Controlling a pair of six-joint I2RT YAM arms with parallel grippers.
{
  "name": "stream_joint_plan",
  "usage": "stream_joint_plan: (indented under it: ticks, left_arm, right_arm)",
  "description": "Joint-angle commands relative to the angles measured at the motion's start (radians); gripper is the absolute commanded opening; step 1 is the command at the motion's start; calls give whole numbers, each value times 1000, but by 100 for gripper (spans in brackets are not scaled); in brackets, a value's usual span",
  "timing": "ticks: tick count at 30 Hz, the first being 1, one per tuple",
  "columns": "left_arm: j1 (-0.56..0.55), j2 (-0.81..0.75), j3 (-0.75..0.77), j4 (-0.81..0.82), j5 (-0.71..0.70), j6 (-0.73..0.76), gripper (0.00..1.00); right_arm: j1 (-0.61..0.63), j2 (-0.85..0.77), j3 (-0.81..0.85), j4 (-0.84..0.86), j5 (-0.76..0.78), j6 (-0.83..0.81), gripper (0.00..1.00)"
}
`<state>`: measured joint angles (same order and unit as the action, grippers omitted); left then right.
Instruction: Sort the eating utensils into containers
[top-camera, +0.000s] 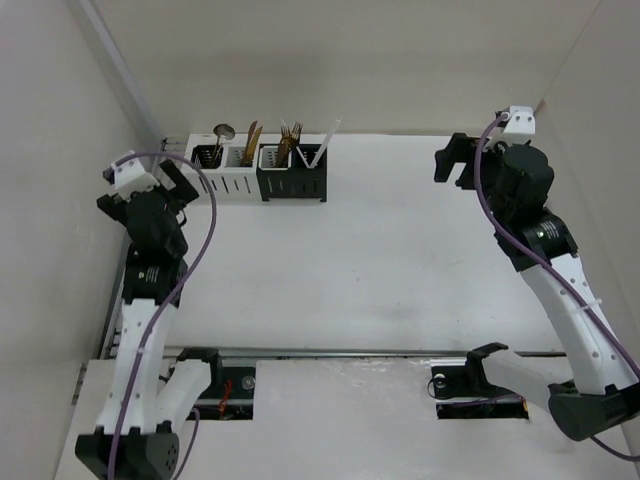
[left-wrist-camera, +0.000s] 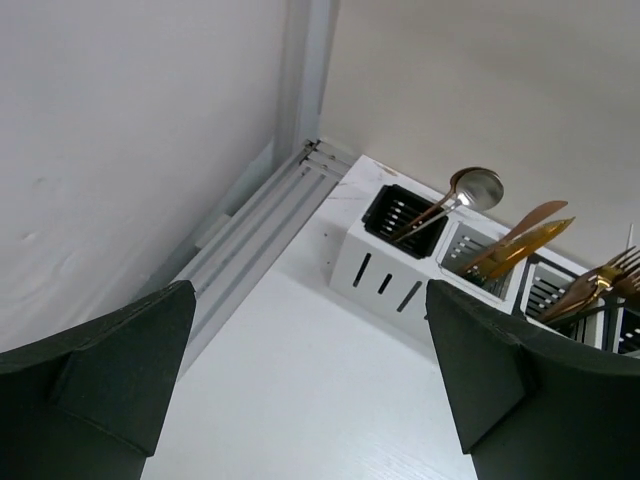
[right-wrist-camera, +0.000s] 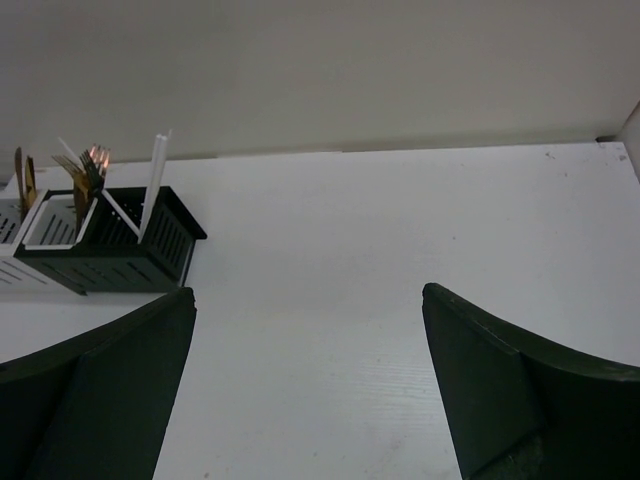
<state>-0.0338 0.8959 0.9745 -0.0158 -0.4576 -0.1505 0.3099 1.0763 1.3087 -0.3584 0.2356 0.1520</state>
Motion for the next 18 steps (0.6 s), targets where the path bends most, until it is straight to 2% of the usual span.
stream_joint_plan:
  ticks: [1, 3, 6, 10, 18]
  left_arm:
    - [-29, -141, -81, -10, -70, -12, 100]
    - [-51, -276, -144, 8, -59, -12, 100]
    - [-51, -351, -201, 8, -15, -26, 100]
    - [-51, -383, -201, -53, -48, -57, 100]
    - [-51, -413, -214, -76, -139, -90, 100]
  right_arm:
    - [20, -56, -17, 30, -12, 29, 99]
    - [38, -75, -40, 30, -12, 40, 99]
    - [47, -102, -49, 7, -12, 40, 99]
    - [57, -124, -58, -2, -21, 40, 99]
    - [66, -156, -98, -2, -53, 49, 99]
